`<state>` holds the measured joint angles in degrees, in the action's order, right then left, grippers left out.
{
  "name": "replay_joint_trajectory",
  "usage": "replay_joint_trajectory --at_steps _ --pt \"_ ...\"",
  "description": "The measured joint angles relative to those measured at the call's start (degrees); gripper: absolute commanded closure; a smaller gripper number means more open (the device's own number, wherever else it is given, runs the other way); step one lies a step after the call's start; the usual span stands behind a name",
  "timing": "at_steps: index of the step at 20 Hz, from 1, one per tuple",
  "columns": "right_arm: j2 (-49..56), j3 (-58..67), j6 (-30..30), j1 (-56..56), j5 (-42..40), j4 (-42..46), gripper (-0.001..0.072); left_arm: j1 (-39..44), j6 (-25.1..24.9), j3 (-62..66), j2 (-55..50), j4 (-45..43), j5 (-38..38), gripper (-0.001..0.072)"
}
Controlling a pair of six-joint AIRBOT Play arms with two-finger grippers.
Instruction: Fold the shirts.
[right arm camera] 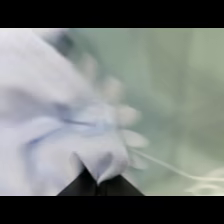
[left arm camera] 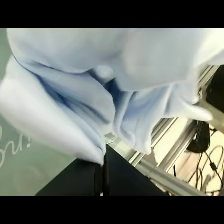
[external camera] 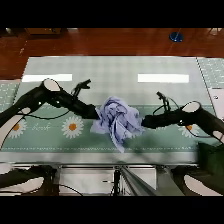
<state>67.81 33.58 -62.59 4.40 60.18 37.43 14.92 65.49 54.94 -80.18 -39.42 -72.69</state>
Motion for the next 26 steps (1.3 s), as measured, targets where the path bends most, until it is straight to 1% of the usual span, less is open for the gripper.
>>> replay_joint_trajectory --at_steps 1,4,6,8,11,13,16,19,24,26 --pt "-3.4 1.8 0.0 -1.2 2.5 -0.2 0.0691 -1.0 -0.1 0.9 2.0 0.0 -0.1 0.0686" --pt "-15.3 9.0 -1.8 -6.5 4.5 -1.4 0.0691 -5.7 -0.1 5.5 10.4 0.0 -0.1 0.0686" --pt "-22.5 14.8 -3.8 -11.1 4.8 -1.2 0.0691 -10.3 1.0 9.4 17.2 0.0 1.0 0.0686" --pt "-27.9 20.9 -6.5 -15.8 4.7 2.0 0.0691 -16.0 2.3 13.4 24.4 0.0 4.0 0.0686" --pt "-33.4 30.3 -10.6 -22.3 4.4 10.4 0.0691 -25.4 3.6 18.2 34.3 0.0 7.0 0.0686" --pt "-35.2 35.8 -12.5 -25.1 4.3 14.3 0.0691 -30.8 4.3 20.4 39.8 -0.1 7.9 0.0687" --pt "-36.4 43.6 -14.4 -27.2 3.8 16.5 0.0691 -35.7 4.8 24.4 46.4 0.0 8.3 0.0687" --pt "-36.9 51.1 -15.4 -28.0 2.4 16.6 0.0692 -37.6 5.0 31.3 49.6 0.0 9.5 0.0686" --pt "-37.0 63.4 -16.7 -28.4 -0.6 17.3 0.0692 -38.6 5.3 44.6 51.0 -0.2 12.3 0.0686" --pt "-36.7 68.1 -18.1 -28.4 -0.7 19.0 0.0692 -38.7 6.4 48.7 51.3 -0.2 12.4 0.0686"
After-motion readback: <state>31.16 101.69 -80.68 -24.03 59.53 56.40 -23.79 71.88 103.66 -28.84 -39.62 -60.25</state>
